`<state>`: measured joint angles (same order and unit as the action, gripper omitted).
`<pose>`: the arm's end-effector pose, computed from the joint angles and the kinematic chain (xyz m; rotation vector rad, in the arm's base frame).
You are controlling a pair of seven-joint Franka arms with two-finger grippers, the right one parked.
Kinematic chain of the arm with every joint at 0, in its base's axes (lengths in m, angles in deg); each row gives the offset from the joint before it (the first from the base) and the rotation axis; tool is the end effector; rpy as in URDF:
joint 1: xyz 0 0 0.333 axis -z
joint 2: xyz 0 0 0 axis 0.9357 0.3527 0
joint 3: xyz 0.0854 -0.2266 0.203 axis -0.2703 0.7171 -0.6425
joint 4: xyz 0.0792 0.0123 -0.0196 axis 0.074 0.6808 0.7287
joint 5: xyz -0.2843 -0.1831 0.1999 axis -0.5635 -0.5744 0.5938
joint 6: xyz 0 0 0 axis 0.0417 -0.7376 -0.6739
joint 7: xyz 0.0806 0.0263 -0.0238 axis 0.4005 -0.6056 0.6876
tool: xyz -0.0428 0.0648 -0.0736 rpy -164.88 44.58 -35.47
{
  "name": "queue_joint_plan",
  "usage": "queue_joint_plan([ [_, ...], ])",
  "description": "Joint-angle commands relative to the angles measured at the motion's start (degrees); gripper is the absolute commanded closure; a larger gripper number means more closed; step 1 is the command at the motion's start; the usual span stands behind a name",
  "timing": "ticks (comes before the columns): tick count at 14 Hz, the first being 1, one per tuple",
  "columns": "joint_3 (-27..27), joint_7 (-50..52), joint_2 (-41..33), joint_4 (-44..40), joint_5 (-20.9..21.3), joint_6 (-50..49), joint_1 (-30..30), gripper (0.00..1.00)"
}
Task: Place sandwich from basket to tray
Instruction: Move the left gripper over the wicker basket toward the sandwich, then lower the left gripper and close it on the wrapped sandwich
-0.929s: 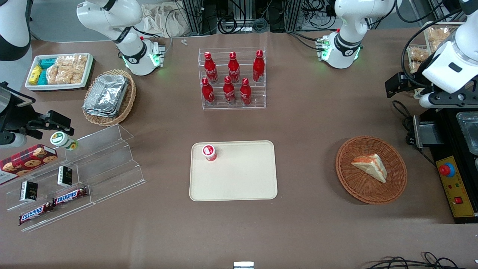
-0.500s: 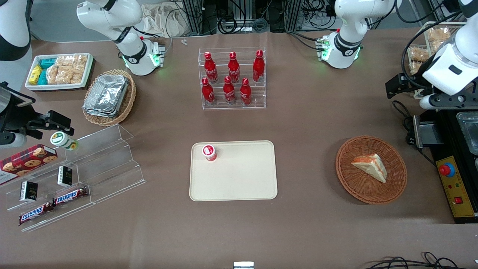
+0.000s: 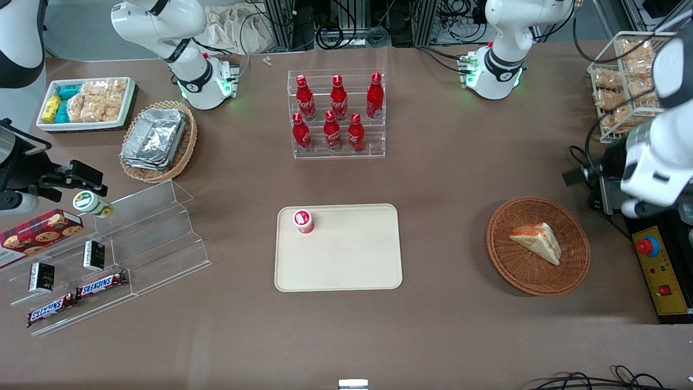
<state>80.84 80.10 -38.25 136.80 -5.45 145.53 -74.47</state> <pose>0.6027 -0.0263 0.5303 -3.0062 -0.6092 0.2726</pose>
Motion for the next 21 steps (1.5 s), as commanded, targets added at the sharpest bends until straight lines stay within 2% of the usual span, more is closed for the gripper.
queue_joint_plan([
  [1,0.4,8.3,4.6,-0.5,1.2,4.1,-2.2,0.00],
  [5,-1.1,15.0,7.3,8.0,1.3,14.4,-3.4,0.00],
  [8,-1.2,25.0,8.0,16.0,0.1,25.2,-3.3,0.00],
  [10,-1.1,31.3,11.1,16.9,0.1,27.9,-3.0,0.00],
  [14,-1.2,32.2,15.1,17.5,0.4,32.7,-2.8,0.02],
  [15,-1.2,32.5,15.9,17.5,0.4,33.8,-2.8,0.11],
  [16,-1.2,33.1,16.6,17.4,0.4,34.7,-2.8,0.31],
  [18,-1.2,33.8,16.8,17.3,0.5,35.8,-2.8,0.91],
  [19,-1.1,33.5,16.0,17.1,0.7,35.7,-3.0,1.00],
  [21,-0.9,32.7,13.2,15.1,0.6,32.6,-3.0,1.00],
])
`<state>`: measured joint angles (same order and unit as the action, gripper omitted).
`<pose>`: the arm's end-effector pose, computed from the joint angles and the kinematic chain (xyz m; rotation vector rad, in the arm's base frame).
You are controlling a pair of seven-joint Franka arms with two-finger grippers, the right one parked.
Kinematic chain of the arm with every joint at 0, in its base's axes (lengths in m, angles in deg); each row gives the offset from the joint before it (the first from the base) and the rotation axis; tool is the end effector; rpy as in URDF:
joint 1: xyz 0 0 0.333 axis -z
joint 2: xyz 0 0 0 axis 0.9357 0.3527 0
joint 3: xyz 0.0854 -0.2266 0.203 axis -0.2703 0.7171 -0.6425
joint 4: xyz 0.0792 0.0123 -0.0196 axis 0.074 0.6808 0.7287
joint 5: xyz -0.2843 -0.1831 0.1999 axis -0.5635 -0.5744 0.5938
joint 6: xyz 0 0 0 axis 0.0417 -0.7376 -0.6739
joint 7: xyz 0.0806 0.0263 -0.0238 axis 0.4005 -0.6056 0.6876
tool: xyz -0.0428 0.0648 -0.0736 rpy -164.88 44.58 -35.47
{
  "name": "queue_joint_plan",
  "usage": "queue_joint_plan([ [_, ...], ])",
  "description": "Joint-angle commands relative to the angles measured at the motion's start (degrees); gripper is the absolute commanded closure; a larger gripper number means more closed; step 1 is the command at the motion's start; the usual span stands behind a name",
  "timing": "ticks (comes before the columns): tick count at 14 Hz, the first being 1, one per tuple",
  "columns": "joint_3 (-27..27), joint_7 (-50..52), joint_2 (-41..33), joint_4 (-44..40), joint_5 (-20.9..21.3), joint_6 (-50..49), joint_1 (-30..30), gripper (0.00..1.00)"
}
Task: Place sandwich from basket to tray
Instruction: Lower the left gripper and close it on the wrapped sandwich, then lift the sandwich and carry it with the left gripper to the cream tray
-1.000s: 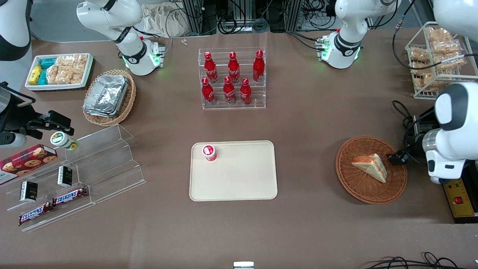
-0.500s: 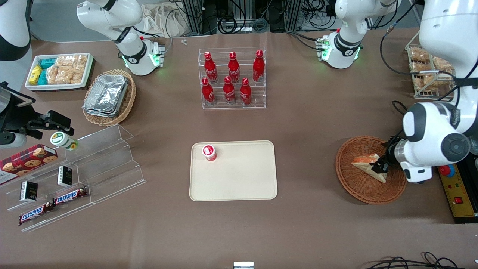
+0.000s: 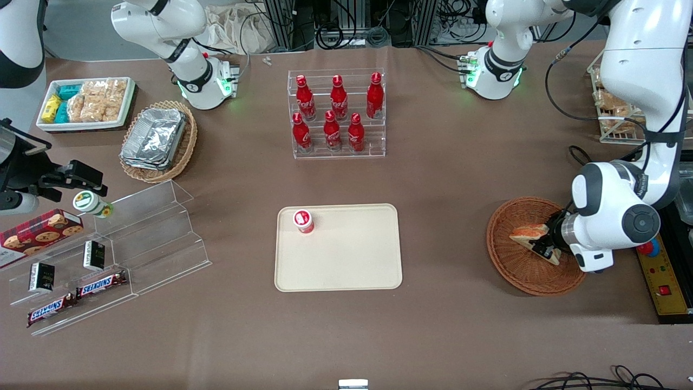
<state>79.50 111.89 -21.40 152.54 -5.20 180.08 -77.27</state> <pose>0.6383 0.0124 0.2639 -2.6962 -1.4918 0.2215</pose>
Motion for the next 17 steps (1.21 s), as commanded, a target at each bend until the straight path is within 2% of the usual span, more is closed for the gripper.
queue_joint_plan([
  [1,0.6,0.7,-5.3,-2.0,0.7,-5.6,0.0,1.00],
  [3,2.8,-6.2,-8.9,-4.7,0.6,-12.8,0.5,1.00],
  [5,5.5,-14.3,-11.6,-6.2,-0.1,-15.5,0.7,1.00],
  [8,14.8,-16.0,-12.6,-6.3,-0.5,-16.9,0.9,1.00],
  [9,18.5,-15.9,-11.3,-6.1,0.2,-15.9,1.8,1.00],
  [10,19.8,-15.9,-9.8,-6.4,0.9,-15.0,3.6,1.00],
  [13,19.7,-15.6,-7.0,-6.0,2.4,-8.2,14.0,1.00],
  [16,19.9,-15.2,-0.3,-6.5,7.7,-1.2,18.0,1.00],
  [17,19.6,-14.3,2.2,-6.7,10.2,1.4,21.9,1.00],
])
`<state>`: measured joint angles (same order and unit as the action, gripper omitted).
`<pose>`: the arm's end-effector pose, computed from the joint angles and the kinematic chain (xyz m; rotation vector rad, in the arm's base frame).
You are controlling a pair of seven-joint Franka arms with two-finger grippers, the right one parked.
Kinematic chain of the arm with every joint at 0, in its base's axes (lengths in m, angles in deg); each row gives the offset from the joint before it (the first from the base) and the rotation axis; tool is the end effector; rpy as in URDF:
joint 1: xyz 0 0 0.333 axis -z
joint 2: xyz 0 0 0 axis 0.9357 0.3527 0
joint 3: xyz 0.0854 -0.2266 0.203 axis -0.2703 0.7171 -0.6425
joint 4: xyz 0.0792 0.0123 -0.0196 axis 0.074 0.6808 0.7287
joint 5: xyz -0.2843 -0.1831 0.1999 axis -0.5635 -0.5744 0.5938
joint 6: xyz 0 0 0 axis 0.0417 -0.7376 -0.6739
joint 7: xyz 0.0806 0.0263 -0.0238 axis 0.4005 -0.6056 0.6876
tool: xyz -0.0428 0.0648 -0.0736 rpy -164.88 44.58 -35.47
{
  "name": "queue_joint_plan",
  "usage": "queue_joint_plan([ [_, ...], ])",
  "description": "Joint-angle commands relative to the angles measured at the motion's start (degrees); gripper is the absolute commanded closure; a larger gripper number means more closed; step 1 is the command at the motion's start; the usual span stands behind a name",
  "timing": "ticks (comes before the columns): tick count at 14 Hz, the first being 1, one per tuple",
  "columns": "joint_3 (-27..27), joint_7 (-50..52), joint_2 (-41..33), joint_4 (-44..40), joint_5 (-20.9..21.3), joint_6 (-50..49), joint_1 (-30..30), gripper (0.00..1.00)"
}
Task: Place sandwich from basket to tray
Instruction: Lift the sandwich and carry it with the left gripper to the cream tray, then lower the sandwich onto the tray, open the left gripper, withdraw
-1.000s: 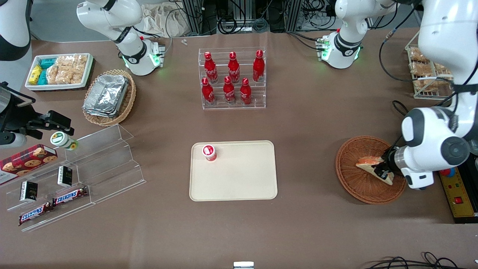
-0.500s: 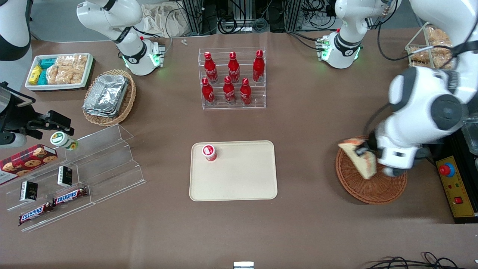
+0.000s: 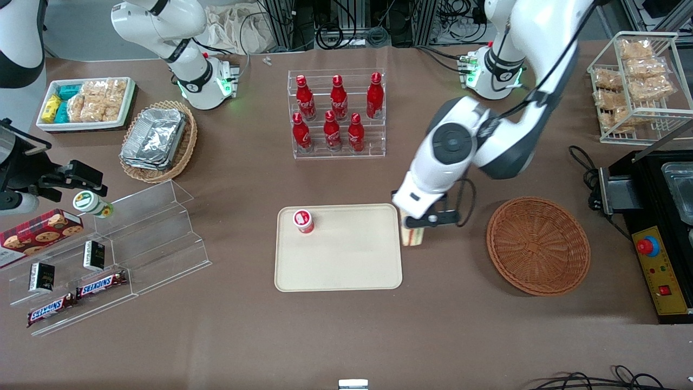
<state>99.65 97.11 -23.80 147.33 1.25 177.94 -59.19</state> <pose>0.5464 -0.3723 0.3543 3.0910 0.0993 -0.0721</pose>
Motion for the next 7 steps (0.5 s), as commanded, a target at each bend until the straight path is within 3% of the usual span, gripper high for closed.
queue_joint_plan([
  [1,-1.3,2.3,7.2,-2.4,6.6,5.3,5.6,1.00],
  [3,-1.6,5.7,12.1,-5.3,13.0,6.3,5.7,1.00],
  [6,-1.6,5.7,14.9,-5.1,14.8,9.6,5.7,1.00],
  [7,-1.6,5.6,15.1,-5.3,14.8,9.8,5.7,0.44],
])
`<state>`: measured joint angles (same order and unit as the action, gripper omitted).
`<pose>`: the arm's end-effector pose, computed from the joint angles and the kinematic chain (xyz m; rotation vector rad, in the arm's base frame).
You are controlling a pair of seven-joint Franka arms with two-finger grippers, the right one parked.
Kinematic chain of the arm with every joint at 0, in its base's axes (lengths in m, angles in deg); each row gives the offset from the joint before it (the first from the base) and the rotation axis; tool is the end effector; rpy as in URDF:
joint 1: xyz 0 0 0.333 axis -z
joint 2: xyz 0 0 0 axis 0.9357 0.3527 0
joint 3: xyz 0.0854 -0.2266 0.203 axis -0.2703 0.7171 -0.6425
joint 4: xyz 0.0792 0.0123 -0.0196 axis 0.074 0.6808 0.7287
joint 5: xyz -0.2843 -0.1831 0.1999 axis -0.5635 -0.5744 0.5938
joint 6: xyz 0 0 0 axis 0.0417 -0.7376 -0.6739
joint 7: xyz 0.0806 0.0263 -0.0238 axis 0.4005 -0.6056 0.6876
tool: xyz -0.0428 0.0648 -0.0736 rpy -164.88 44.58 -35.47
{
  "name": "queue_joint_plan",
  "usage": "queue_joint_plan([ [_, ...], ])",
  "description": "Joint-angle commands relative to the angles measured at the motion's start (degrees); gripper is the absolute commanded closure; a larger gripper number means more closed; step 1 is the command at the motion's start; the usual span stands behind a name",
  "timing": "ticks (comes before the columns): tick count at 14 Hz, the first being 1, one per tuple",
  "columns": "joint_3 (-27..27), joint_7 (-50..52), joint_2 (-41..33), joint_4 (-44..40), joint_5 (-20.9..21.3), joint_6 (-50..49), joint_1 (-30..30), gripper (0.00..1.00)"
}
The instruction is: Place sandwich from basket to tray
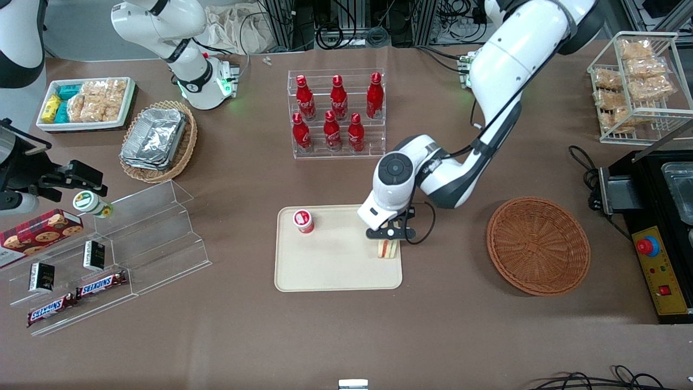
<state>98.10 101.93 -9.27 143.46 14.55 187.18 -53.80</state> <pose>0.5466 -0.4188 0.2353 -3.1364 0.0530 -0.0183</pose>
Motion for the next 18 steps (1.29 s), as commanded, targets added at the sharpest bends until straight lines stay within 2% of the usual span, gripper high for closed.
queue_joint_plan([
  [1,-0.1,1.2,0.7,-1.4,1.2,0.7,0.4,0.09],
  [2,-0.1,1.1,0.8,-1.4,1.4,0.9,0.2,0.00],
  [5,0.0,4.7,-3.1,-1.8,0.6,0.2,-0.6,0.00],
  [9,0.2,5.5,-14.9,-3.7,-4.2,-12.6,-3.2,0.00],
  [10,-0.1,5.4,-17.1,-3.9,-4.2,-14.6,-3.5,0.00],
  [12,0.6,1.4,-20.8,-3.8,-5.2,-17.1,-8.8,0.00],
  [14,0.1,-5.6,-23.8,-4.3,-11.4,-20.2,-9.9,0.00],
  [18,0.2,-9.0,-25.6,-4.7,-12.5,-24.5,-12.5,0.00],
])
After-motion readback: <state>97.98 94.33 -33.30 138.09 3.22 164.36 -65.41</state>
